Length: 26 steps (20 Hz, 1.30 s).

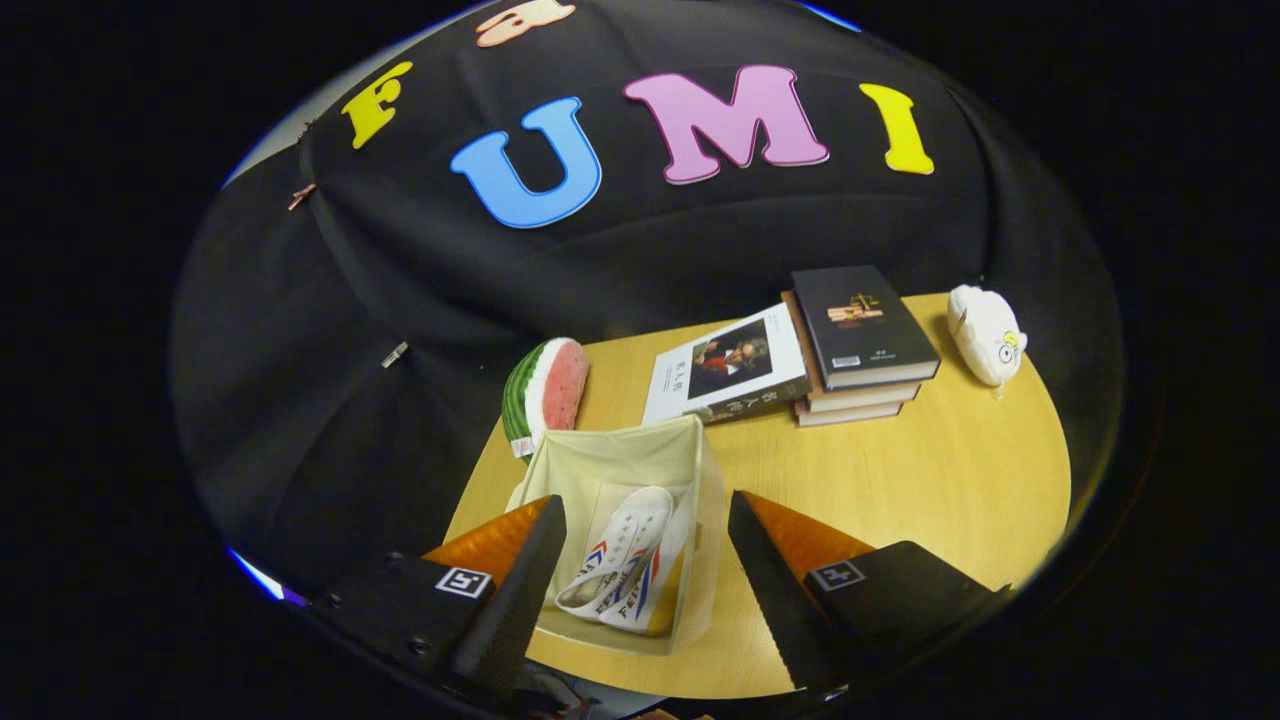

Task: Open the storage box then place both shoes into the box .Put the left shoe in first, then the right shoe, with the right side of both shoes facing outward in a uniform manner.

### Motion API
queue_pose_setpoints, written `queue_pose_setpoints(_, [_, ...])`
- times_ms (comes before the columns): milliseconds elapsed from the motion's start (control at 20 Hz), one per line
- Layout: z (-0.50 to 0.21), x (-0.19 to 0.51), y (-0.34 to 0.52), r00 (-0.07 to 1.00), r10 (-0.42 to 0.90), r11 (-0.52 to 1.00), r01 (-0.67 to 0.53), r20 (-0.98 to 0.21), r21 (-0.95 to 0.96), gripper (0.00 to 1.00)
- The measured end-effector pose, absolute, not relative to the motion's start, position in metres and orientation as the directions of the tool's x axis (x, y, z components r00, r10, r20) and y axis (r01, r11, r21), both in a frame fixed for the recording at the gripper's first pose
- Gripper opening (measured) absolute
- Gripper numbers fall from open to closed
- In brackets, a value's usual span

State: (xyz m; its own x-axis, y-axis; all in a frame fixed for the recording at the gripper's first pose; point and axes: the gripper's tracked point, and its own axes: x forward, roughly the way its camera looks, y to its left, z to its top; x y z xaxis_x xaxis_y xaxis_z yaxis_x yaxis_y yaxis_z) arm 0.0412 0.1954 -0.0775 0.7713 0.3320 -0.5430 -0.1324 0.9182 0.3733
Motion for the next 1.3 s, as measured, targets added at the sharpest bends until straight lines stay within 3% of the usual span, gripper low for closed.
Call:
queue_pose_setpoints(300, [-0.002, 0.051, 0.118, 0.933, 0.155, 0.973, -0.088, -0.326, 0.213, 0.99])
queue_pose_setpoints(600, [0.051, 0.037, 0.023, 0.994, -0.093, 0.995, 0.095, -0.062, 0.023, 0.99])
queue_pose_setpoints(900, [0.021, 0.009, -0.03, 0.982, -0.144, 0.983, 0.156, -0.123, 0.092, 0.97])
queue_pose_setpoints(1300, [0.036, 0.017, -0.056, 0.981, -0.161, 0.982, 0.17, -0.104, 0.082, 0.98])
